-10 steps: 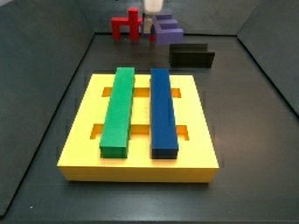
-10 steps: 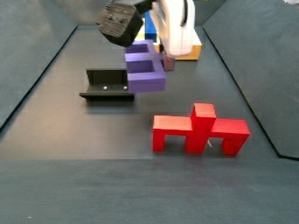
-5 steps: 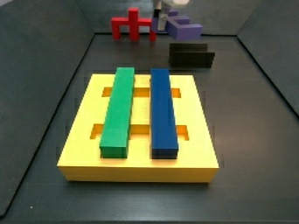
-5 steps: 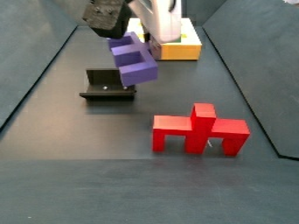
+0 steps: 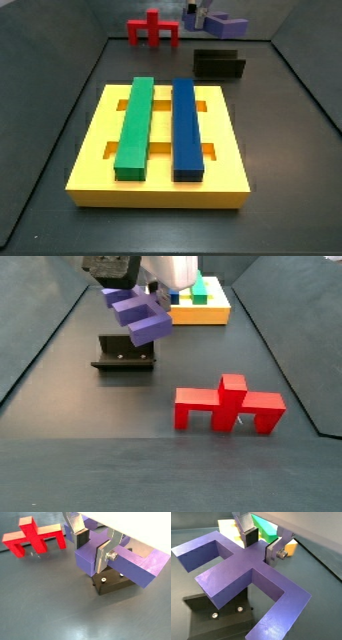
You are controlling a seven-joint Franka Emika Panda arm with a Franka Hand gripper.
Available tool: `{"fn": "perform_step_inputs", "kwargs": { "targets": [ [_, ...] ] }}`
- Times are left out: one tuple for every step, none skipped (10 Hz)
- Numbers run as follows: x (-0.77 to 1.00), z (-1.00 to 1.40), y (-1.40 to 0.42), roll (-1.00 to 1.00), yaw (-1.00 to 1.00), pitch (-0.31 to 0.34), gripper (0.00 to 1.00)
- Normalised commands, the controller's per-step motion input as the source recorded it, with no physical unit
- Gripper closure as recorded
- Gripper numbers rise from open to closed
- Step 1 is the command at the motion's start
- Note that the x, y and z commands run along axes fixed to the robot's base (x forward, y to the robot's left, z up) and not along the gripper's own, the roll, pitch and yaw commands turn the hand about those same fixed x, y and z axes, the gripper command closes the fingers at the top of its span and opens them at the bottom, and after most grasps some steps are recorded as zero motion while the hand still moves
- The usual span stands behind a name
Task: Pick up the purple object. Move up. Place the purple object on the fixture. Regrasp the purple object. Move to above the board. Insert the purple object.
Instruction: Place the purple object on the fixture.
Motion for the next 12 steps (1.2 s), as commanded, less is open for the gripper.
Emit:
{"fn": "perform_step_inputs", "kwargs": {
  "targets": [
    [0.36,0.10,-0.04,-0.16,0.59,0.171,1.00],
    [0.35,0.07,-0.07,-0.17,0.61,0.151,1.00],
    [0.34,0.05,-0.07,-0.19,0.62,0.146,1.00],
    [0.33,0.01,-0.04,-0.19,0.62,0.134,1.00],
    [0.31,0.01,-0.04,-0.19,0.62,0.134,1.00],
    [0.29,0.05,-0.03,-0.19,0.62,0.154,1.00],
    [0.30,0.08,-0.02,-0.21,0.59,0.203,1.00],
    [0.43,0.07,-0.06,-0.30,0.49,0.231,1.00],
    [0.44,0.11,-0.01,-0.41,0.42,0.246,1.00],
    [0.40,0.15,0.00,-0.50,0.35,0.249,1.00],
    [0.35,0.20,0.00,-0.58,0.31,0.226,1.00],
    [0.35,0.24,0.00,-0.63,0.29,0.211,1.00]
  ]
}}
